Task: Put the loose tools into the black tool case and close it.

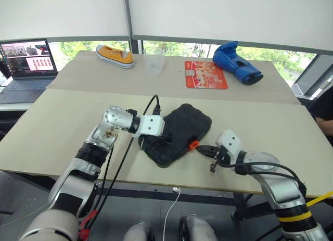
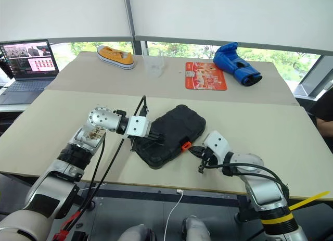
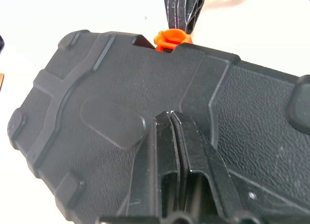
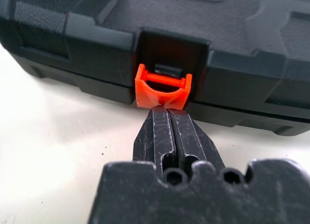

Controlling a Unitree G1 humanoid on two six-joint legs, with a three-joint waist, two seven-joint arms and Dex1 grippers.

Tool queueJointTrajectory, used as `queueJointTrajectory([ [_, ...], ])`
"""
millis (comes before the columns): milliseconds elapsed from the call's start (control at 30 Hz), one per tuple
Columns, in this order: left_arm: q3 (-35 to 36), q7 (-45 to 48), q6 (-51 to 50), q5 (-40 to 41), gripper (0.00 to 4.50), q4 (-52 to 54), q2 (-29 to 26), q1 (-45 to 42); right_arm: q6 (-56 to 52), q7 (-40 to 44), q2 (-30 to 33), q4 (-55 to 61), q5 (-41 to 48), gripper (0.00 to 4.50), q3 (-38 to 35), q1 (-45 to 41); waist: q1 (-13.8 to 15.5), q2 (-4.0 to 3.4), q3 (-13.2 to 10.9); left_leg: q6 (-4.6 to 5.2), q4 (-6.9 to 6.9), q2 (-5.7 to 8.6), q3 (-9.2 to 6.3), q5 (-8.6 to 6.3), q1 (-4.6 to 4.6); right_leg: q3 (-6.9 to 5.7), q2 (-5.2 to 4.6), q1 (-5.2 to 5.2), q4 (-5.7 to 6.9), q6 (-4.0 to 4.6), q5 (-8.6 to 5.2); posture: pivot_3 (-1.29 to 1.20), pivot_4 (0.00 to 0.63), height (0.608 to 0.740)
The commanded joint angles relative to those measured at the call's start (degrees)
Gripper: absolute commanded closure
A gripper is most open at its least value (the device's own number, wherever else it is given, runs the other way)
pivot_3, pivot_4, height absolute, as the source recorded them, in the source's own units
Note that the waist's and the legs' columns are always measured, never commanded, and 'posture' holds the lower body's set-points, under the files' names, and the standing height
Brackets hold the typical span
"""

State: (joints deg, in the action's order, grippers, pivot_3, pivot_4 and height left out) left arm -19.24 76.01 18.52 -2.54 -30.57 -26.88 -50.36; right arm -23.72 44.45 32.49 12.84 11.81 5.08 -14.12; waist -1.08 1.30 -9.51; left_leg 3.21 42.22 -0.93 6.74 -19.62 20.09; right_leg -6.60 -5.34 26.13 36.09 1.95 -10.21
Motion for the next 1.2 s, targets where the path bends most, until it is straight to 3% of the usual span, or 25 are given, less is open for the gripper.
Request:
queueJointTrajectory([
  [33,-4.79,1.81,-0.58,-4.36,4.39,-4.32,0.1,2.36,3.61,-1.16,-1.6,3.33,1.05,4.5,-1.63,-4.17,-0.17,0.01,0.02,0.0,-0.02,-0.01,0.03,0.0,-0.05,0.07,0.02,0.0,0.01,0.0,0.0,0.0,0.15,0.724],
  [300,-4.19,1.25,-1.16,-4.04,4.39,-5.47,0.13,2.06,2.62,-0.33,-1.03,3.16,0.64,4.5,-0.92,-4.36,0.49,-0.05,0.43,-0.02,-0.27,0.0,0.1,0.01,-0.22,0.15,0.05,-0.03,-0.03,0.01,-0.01,0.0,0.15,0.724],
  [567,-2.57,0.32,-2.58,-3.22,4.39,-4.92,-1.37,2.83,-0.8,2.32,5.12,5.87,5.17,4.5,-8.07,-1.19,0.42,-0.05,0.45,0.1,-0.27,0.05,0.14,-0.05,-0.22,0.23,-0.01,-0.04,-0.07,0.0,-0.01,0.0,0.15,0.724],
  [633,-0.52,0.42,-6.96,-0.86,4.39,-3.38,-2.01,3.39,-2.84,4.48,7.25,6.64,7.55,4.5,-9.81,0.74,0.4,-0.04,0.47,0.1,-0.28,0.04,0.14,-0.06,-0.24,0.25,-0.01,-0.04,-0.07,0.0,-0.01,0.0,0.15,0.724],
  [800,8.66,5.22,-24.37,10.33,3.09,6.6,-10.26,7.41,-7.74,14.46,16.15,10.84,16.02,3.09,-15.02,5.47,-0.21,-0.05,0.45,0.11,-0.36,-0.07,0.16,-0.07,-0.23,0.42,-0.02,0.05,-0.09,-0.01,-0.02,0.0,0.15,0.724],
  [933,17.71,8.22,-39.28,20.05,1.57,17.27,-21.54,13.52,-12.78,23.99,24.93,10.19,25.34,1.62,-22.82,6.18,-0.57,-0.11,0.29,0.04,-0.53,-0.15,0.18,-0.03,-0.23,0.49,0.06,0.18,-0.17,0.02,-0.05,0.0,0.15,0.724],
  [1067,27.2,6.83,-50.91,27.46,0.13,25.81,-29.44,20.17,-14.38,31.21,31.9,4.85,28.31,0.28,-26.29,5.32,0.83,0.16,0.07,0.06,-0.52,-0.14,0.13,-0.04,-0.09,0.35,0.0,0.21,-0.29,0.03,-0.06,0.0,0.15,0.724],
  [1100,28.84,6.1,-52.34,28.54,0.02,26.89,-30.23,21.51,-14.14,32.05,32.7,3.66,28.23,0.06,-26.19,4.86,1.07,0.16,0.07,0.1,-0.51,-0.13,0.09,-0.07,-0.01,0.32,-0.11,0.19,-0.37,0.03,-0.06,0.0,0.15,0.724],
  [1200,32.77,3.5,-54.29,30.39,0.02,29.6,-31.13,25.5,-12.44,33.2,33.51,-0.06,27.02,0.06,-24.13,2.5,2.04,0.12,0.05,0.2,-0.5,-0.02,0.05,-0.14,0.05,0.3,-0.31,0.18,-0.45,-0.08,-0.13,0.0,0.15,0.724],
])
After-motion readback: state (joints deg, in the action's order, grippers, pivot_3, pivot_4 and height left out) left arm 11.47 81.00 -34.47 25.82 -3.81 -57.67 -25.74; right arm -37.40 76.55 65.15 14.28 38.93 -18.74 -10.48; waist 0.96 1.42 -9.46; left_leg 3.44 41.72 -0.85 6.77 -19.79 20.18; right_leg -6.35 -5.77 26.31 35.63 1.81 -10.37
